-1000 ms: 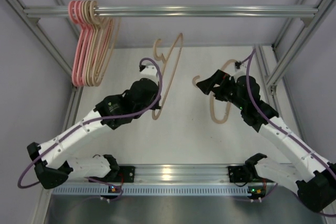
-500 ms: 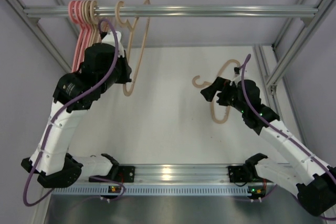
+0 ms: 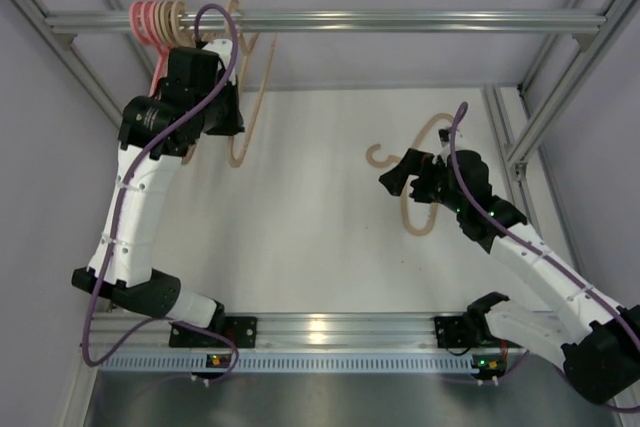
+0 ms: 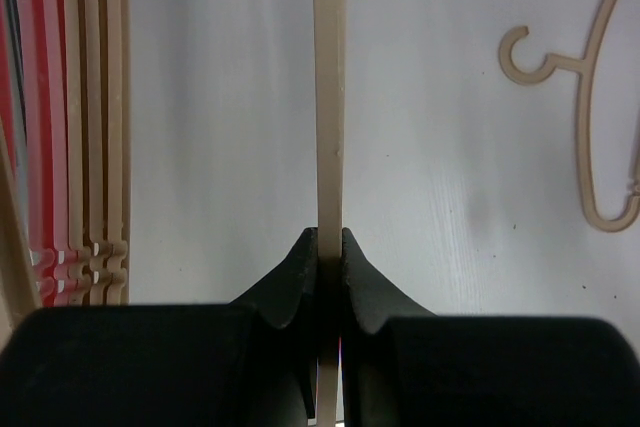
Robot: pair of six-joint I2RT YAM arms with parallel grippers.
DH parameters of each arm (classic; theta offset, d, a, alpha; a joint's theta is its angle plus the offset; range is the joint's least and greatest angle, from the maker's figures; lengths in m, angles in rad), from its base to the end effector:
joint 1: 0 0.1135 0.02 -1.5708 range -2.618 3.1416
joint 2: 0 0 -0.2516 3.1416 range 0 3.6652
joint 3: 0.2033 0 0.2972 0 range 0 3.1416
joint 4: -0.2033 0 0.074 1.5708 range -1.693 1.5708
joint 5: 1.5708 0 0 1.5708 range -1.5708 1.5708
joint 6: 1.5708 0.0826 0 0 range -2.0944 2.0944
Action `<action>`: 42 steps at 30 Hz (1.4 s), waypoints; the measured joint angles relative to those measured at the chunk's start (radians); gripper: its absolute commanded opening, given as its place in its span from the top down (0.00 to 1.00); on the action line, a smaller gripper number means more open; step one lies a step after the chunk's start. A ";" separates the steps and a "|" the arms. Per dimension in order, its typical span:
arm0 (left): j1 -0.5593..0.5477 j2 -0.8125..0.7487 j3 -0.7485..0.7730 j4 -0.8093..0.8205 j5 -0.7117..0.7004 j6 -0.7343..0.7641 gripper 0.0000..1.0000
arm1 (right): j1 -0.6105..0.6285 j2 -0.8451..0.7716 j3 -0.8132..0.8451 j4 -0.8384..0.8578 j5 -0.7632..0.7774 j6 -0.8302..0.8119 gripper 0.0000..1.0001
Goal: Organize the hangers
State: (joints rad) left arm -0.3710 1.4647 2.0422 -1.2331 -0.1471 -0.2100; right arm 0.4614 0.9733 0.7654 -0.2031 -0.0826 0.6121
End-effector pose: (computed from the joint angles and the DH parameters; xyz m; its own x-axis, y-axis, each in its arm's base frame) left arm 0.3100 -0.1076 0.4779 -0.6079 0.0152 -0.7939 0.1264 0.9889 -0.0779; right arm 0.2826 0.1481 0.2577 -0.5866 0.3478 -0.7313 -0.2130 0.8050 0.5537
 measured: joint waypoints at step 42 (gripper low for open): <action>0.235 -0.283 -0.119 0.133 0.057 -0.102 0.02 | -0.010 0.588 0.286 -0.102 0.251 -0.166 0.11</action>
State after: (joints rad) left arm -0.1360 1.1812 1.9236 -1.1000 -0.0898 -0.3119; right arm 0.4511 1.5612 1.0515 -0.3054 0.1684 0.4458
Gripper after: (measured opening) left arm 0.983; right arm 0.916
